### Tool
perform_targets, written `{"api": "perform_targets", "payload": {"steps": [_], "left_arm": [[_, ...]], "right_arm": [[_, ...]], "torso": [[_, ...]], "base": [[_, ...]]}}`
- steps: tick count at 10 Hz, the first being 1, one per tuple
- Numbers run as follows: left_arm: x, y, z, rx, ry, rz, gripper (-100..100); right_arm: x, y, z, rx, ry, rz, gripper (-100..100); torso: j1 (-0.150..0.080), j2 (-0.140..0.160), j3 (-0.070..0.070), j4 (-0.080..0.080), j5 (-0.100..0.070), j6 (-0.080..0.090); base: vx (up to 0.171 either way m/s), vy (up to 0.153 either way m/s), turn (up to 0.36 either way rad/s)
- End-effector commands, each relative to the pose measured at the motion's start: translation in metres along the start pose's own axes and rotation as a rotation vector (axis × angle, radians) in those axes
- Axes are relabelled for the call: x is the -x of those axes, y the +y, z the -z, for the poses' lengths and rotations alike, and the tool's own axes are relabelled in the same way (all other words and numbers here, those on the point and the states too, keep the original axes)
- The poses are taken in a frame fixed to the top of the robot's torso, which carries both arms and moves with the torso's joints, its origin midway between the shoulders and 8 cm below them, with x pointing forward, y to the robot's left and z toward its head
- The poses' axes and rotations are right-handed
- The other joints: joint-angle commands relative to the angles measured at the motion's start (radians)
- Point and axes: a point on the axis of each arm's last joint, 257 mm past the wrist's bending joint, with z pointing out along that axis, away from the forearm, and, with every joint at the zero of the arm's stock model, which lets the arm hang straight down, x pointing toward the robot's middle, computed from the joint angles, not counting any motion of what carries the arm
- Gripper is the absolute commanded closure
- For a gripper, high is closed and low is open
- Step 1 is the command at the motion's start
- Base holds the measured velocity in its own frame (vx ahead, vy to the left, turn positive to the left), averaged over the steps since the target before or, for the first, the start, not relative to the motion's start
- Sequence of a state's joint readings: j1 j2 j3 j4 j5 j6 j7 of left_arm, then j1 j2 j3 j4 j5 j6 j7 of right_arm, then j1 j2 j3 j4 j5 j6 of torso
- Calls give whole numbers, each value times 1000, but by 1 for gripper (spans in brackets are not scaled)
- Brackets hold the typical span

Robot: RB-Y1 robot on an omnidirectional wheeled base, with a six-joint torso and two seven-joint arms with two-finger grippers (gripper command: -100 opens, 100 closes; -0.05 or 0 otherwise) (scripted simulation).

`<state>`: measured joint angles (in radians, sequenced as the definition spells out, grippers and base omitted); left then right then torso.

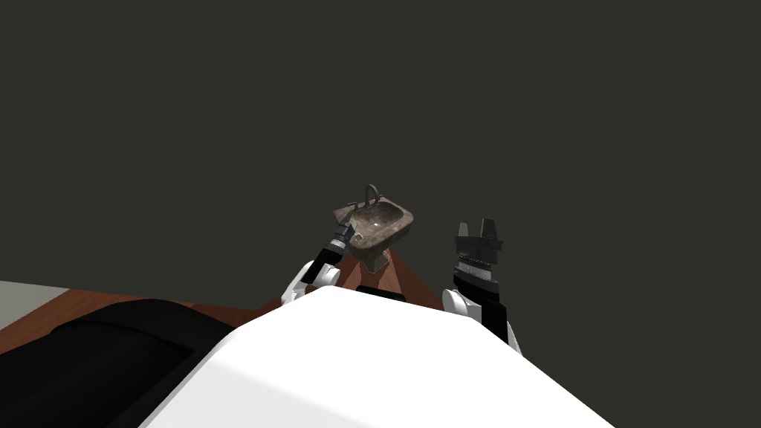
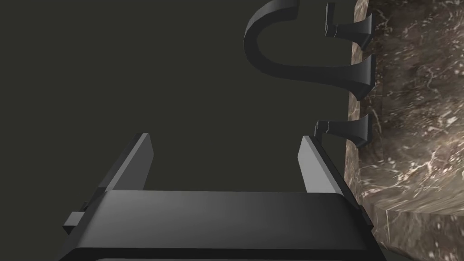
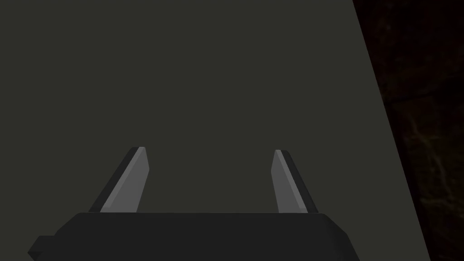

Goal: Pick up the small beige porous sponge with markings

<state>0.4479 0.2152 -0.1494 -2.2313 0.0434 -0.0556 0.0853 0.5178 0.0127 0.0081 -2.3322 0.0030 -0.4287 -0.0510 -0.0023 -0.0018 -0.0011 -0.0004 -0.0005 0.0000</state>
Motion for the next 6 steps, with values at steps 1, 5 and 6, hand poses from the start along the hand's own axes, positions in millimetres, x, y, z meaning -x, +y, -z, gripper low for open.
{"api": "perform_targets", "payload": {"steps": [1,5,6], "left_arm": [[-2,12,-2,45,4,10,-100],[-7,32,-4,125,15,30,-100],[-15,38,-8,149,32,51,-100]], "right_arm": [[0,0,0,0,0,0,0],[0,0,0,0,0,0,0],[0,0,0,0,0,0,0]], "torso": [[0,0,0,0,0,0],[0,0,0,0,0,0],[1,1,0,0,0,0]], "base": [[29,-45,30],[17,-32,18],[20,-40,45]]}}
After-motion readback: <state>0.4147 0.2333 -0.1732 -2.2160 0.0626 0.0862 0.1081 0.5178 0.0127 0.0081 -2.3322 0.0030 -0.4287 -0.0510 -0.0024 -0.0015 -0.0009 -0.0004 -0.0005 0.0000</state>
